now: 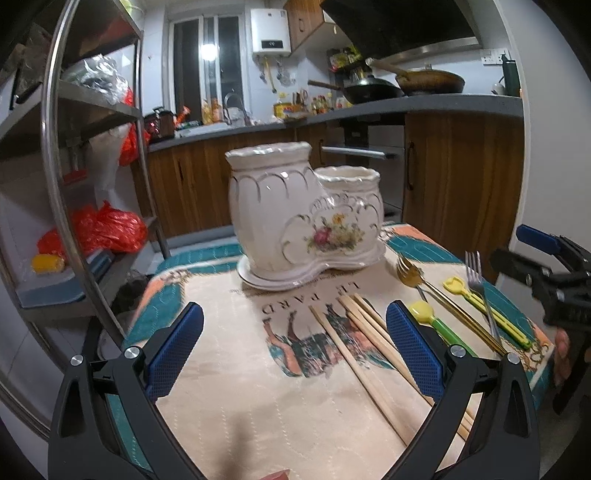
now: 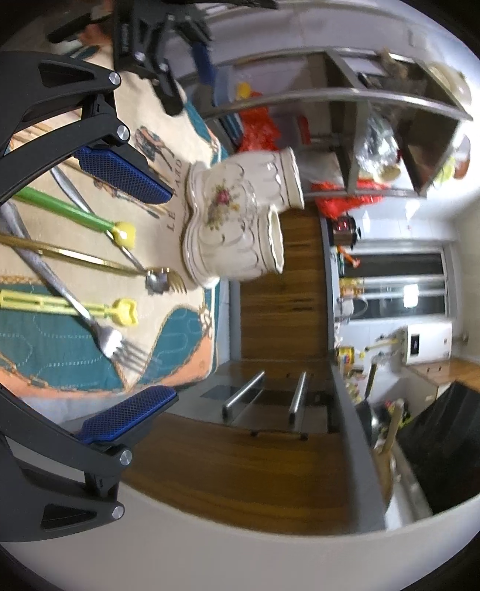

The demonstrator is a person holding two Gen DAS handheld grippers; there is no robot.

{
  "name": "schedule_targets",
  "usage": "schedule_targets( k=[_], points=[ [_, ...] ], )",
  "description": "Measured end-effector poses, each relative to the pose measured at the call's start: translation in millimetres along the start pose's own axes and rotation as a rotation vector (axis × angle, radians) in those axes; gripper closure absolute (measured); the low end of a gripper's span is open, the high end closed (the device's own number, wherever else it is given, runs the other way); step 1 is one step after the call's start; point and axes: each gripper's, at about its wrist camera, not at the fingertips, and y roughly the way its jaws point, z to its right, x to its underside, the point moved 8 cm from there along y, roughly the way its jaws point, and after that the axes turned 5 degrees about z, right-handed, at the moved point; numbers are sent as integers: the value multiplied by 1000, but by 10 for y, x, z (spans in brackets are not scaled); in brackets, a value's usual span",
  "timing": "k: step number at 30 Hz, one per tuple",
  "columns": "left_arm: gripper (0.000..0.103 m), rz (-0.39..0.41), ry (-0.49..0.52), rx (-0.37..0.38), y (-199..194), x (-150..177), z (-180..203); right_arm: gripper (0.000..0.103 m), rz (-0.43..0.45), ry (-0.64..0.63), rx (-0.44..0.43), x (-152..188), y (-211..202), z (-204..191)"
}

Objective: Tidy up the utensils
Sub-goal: 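Grasp a wooden chopstick with the left tool while the right grasps a fork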

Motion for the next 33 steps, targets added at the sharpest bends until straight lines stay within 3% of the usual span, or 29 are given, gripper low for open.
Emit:
schedule_targets(
  k=[8, 15, 19, 22, 24, 27, 28, 33],
  points=[
    [5, -119, -1, 1, 180, 116, 13, 5, 9, 97, 11, -24, -14, 259],
    [6, -316, 26, 25, 392, 345, 103, 5, -112, 54, 70, -57, 143, 574],
    [5, -438, 65, 35, 503, 517, 143, 5, -205, 48, 54, -50, 302, 787],
    [5, -473, 42, 58, 522, 550, 120, 7, -255, 28, 37, 10, 406, 827],
    [4, -514, -2, 92, 550, 572, 76, 11, -286, 38, 2, 69, 463, 823],
    [5, -558, 14, 111, 560, 571, 67, 28, -346, 55, -33, 168, 546, 811],
    [7, -562, 12, 109, 565, 562, 63, 34, -363, 63, -42, 199, 568, 812],
    [53, -534, 32, 130, 528, 467, 175, 55, -418, 107, -122, 284, 651, 725]
  ],
)
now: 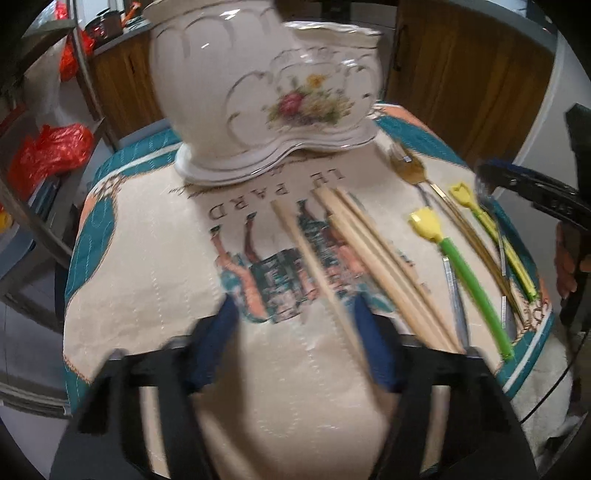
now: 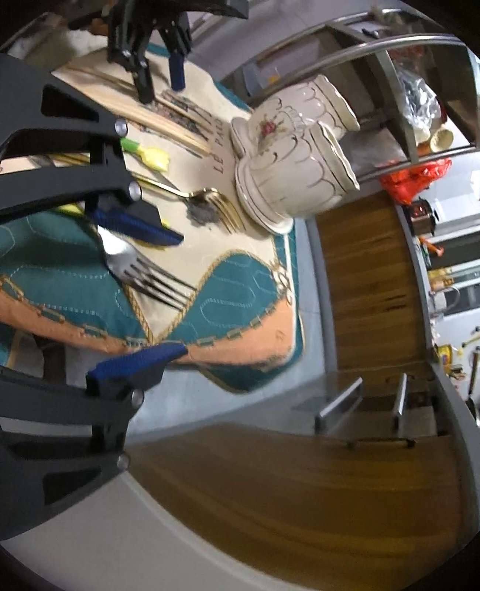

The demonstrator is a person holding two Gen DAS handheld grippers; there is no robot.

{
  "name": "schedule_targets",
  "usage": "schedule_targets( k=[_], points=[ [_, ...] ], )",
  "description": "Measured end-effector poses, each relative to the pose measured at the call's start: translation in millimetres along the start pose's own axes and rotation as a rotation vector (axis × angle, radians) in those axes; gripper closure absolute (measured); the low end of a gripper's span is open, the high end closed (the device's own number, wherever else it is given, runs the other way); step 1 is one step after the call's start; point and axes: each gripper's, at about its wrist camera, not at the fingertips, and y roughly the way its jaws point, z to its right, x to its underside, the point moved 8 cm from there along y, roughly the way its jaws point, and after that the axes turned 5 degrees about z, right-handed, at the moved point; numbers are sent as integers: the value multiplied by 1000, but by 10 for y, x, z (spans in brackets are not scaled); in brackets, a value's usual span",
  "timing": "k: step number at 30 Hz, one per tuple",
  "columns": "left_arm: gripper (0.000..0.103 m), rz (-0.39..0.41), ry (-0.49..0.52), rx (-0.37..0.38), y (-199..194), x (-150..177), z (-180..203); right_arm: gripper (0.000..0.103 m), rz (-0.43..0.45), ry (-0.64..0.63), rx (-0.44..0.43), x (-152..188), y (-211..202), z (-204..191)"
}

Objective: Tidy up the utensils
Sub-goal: 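Grasp a wooden chopstick with the left tool while the right grasps a fork, then drop the chopstick in the large cup while the right tool drops the fork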

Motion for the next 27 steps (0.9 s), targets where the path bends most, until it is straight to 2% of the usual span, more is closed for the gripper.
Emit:
schedule_targets(
  k=[1, 2, 3, 5, 6, 8, 10, 13, 18, 20, 27],
  points=[
    [66, 0, 3, 12, 1, -23, 25, 63, -11, 3, -17, 10, 23, -23],
    [74, -2, 3, 15, 12, -49, 36, 71, -24, 8, -33, 21, 45, -41],
    [80, -1, 5, 21, 29, -72, 39, 74, -33, 13, -44, 20, 59, -68],
    [92, -3, -8, 35, 52, -92, 26, 88, -38, 23, -61, 27, 75, -100],
    [96, -7, -31, 54, 69, -129, 3, 89, -33, 26, -65, 10, 61, -104],
    [97, -9, -54, 80, 80, -170, -3, 95, -15, 24, -68, -44, 20, -126],
    [97, 1, -48, 77, 87, -184, -32, 95, 22, 10, -68, -137, -67, -163],
    [97, 55, -19, 68, 20, -212, -21, 97, 73, -16, -64, -279, -201, -215],
    [97, 188, -18, 87, -186, -318, -69, 100, 196, -105, -28, -524, -499, -381],
    [97, 230, -15, 72, -272, -333, -111, 100, 259, -165, 3, -632, -650, -499],
    [97, 409, -31, 83, -667, -442, -239, 100, 405, -284, 85, -893, -1003, -736]
  ],
)
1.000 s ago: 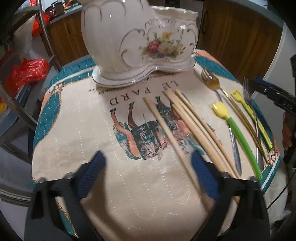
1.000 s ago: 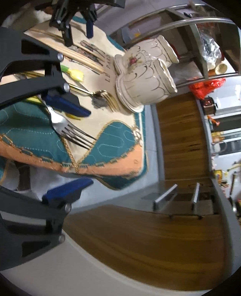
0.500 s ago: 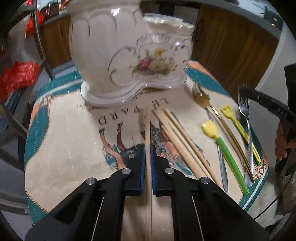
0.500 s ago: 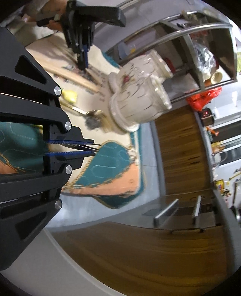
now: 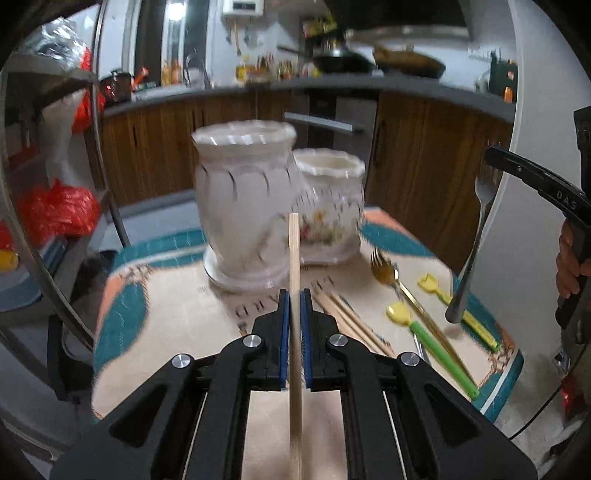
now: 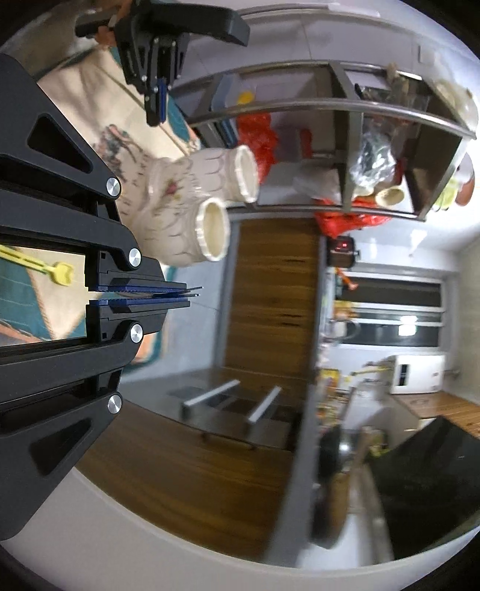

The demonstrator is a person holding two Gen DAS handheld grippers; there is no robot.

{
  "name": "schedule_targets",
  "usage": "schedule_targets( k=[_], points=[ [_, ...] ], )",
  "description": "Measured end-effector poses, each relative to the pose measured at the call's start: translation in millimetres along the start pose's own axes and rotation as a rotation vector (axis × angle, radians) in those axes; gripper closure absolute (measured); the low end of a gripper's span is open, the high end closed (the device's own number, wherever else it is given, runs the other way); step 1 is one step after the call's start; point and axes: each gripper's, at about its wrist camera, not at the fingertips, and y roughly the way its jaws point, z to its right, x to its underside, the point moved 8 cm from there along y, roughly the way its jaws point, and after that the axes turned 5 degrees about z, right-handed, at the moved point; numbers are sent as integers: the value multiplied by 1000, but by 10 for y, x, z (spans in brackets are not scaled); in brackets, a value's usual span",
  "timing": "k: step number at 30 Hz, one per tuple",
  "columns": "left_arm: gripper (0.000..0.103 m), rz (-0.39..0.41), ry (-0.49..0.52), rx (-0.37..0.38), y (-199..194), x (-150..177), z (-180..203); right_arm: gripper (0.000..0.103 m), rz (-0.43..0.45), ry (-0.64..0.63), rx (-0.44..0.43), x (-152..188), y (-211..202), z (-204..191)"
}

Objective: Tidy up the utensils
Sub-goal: 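Drop the chopstick in the large cup while the right tool drops the fork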

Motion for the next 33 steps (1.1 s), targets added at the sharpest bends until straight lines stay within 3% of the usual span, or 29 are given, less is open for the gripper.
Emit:
schedule_targets(
  k=[4, 10, 14, 18, 24, 27, 33],
  points=[
    [97, 103, -51, 6, -174, -309, -136, 100, 66, -46, 3, -344, 0, -106],
    [97, 271, -73, 33, -324, -1106, -290, 100, 141, -36, -11, -836, 145, -148],
    [97, 381, -84, 43, -235, -1710, -345, 100, 184, -7, -1, -1168, 322, -119],
    [97, 418, -93, 28, -2, -2068, -404, 100, 193, 16, 26, -1372, 585, -52],
    [97, 404, -90, -71, 546, -2131, -539, 100, 196, -3, 86, -1343, 928, -31],
    [97, 384, -81, -105, 693, -2005, -603, 100, 154, 12, 60, -1178, 1124, -53],
    [97, 339, -50, -99, 709, -1696, -574, 100, 53, 17, -26, -779, 1436, -221]
  ],
)
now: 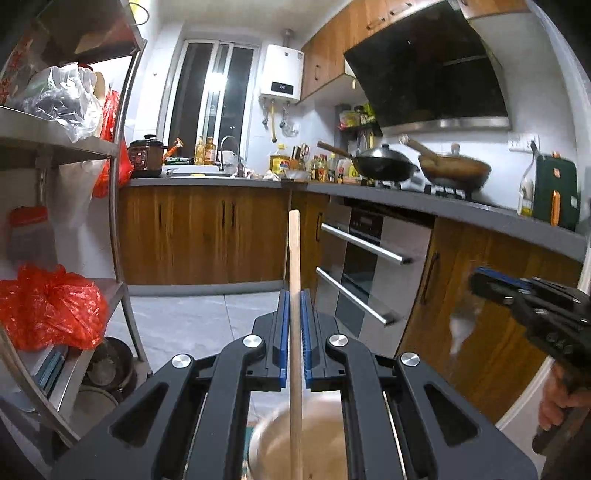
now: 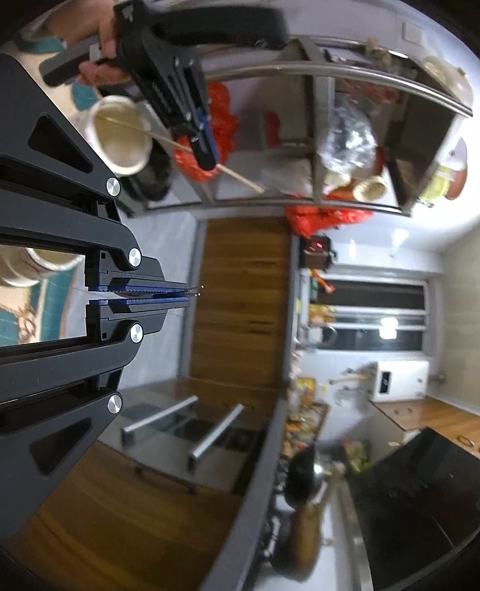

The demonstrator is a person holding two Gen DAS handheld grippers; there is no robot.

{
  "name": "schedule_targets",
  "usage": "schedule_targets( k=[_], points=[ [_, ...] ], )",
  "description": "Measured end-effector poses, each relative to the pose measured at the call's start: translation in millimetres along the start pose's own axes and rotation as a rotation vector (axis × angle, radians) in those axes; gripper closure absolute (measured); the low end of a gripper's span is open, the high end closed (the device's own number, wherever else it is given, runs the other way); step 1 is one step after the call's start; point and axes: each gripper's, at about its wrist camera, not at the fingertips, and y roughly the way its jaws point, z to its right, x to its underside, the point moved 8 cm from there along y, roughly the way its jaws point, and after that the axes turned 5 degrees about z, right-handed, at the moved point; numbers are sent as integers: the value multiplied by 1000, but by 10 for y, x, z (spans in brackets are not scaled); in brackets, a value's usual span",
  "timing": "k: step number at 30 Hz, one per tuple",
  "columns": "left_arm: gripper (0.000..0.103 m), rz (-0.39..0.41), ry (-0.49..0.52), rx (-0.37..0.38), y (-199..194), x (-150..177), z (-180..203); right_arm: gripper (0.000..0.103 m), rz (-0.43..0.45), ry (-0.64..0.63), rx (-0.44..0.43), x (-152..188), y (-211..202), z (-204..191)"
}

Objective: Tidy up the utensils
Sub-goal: 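Drop the chopstick in the large cup while the right tool drops the fork, then move both open tools back over the utensils on the cloth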

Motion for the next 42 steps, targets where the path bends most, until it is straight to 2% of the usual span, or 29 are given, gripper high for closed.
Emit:
schedule_targets(
  k=[5, 13, 15, 16, 17, 19, 20, 22, 23, 24, 26, 27, 29, 32, 37, 42],
  points=[
    [97, -62, 20, -15, -104, 239, -11, 100, -60, -18, -26, 226, 131, -119],
    [97, -81, 40, -45, -139, 289, -57, 98, -122, 34, -24, 353, 259, -74],
    [96, -86, 31, -49, -154, 271, -74, 84, -128, 49, -28, 360, 259, -67],
    [94, -86, 26, -46, -157, 256, -69, 72, -125, 59, -37, 352, 245, -67],
    [89, -86, 20, -46, -169, 241, -75, 66, -121, 64, -44, 342, 225, -69],
    [73, -85, 14, -50, -216, 203, -86, 63, -108, 61, -42, 296, 156, -64],
    [62, -83, 12, -50, -243, 200, -90, 55, -103, 63, -42, 273, 108, -54],
    [54, -74, 2, -41, -328, 166, -90, 41, -88, 84, -46, 232, -1, -26],
    [46, -75, 0, -38, -382, 155, -87, 34, -82, 93, -45, 214, -47, -14],
    [35, -73, -2, -39, -421, 148, -85, 31, -76, 104, -43, 197, -127, 8],
    [20, -59, -6, -38, -554, 126, -73, 22, -72, 125, -43, 188, -257, 51],
    [13, -54, -7, -38, -605, 119, -70, 20, -76, 139, -40, 198, -352, 81],
    [5, -50, -10, -39, -718, 116, -52, 12, -81, 153, -21, 221, -483, 128],
    [5, -57, -16, -37, -877, 152, -22, 7, -81, 154, 11, 263, -674, 184],
    [5, -100, -16, -61, -1080, 344, 21, 6, -90, 126, 56, 400, -964, 239],
    [5, -173, 80, -81, -1179, 651, 133, 5, -130, 150, 90, 649, -1175, 346]
  ],
)
